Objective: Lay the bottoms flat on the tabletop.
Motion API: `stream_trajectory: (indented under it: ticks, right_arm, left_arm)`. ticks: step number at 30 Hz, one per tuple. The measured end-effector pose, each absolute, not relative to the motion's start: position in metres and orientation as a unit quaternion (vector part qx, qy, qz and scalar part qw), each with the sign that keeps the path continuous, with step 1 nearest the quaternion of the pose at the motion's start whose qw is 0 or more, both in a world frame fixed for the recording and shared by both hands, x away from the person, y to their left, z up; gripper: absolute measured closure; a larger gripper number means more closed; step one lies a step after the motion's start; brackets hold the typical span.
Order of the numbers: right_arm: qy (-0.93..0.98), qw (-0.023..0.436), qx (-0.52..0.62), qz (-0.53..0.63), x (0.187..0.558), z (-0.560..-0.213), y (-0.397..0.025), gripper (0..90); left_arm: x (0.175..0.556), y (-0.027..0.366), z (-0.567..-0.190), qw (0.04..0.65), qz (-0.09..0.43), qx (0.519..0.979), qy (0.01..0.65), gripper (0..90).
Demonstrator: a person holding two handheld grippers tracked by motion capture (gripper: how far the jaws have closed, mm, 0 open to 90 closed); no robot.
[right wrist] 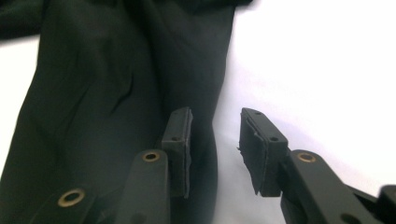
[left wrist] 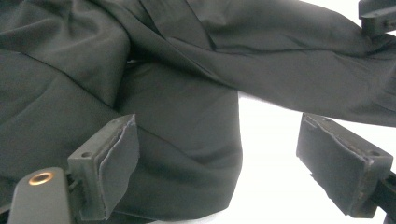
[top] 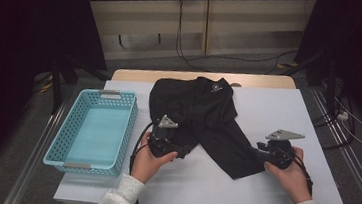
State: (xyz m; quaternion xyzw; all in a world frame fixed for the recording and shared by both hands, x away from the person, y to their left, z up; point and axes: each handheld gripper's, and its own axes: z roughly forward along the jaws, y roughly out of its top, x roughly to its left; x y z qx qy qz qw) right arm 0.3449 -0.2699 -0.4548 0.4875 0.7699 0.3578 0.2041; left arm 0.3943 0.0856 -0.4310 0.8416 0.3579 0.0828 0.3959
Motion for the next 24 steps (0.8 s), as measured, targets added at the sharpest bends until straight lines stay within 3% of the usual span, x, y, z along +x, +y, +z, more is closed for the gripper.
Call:
stream_trajectory:
  ticks: [4,6,8,16,24]
  right_arm:
    - [0.77,0.201,0.49,0.356,0.356,-0.46,-0.262,63.9]
    - [0.772,0.194,0.489,0.356,0.359,-0.465,-0.259,71.2]
    - [0.778,0.184,0.479,0.363,0.359,-0.465,-0.258,87.0]
    - [0.753,0.194,0.492,0.392,0.356,-0.45,-0.278,88.1]
    - [0.744,0.211,0.518,0.366,0.358,-0.461,-0.295,87.1]
  left_arm:
    - [0.394,0.086,-0.433,0.392,0.083,0.844,0.356,13.5]
    - [0.394,0.087,-0.434,0.394,0.083,0.842,0.359,13.5]
    - [0.394,0.088,-0.433,0.394,0.086,0.841,0.36,13.5]
    - [0.393,0.09,-0.431,0.398,0.083,0.84,0.359,13.6]
    - [0.393,0.089,-0.429,0.398,0.085,0.841,0.357,13.6]
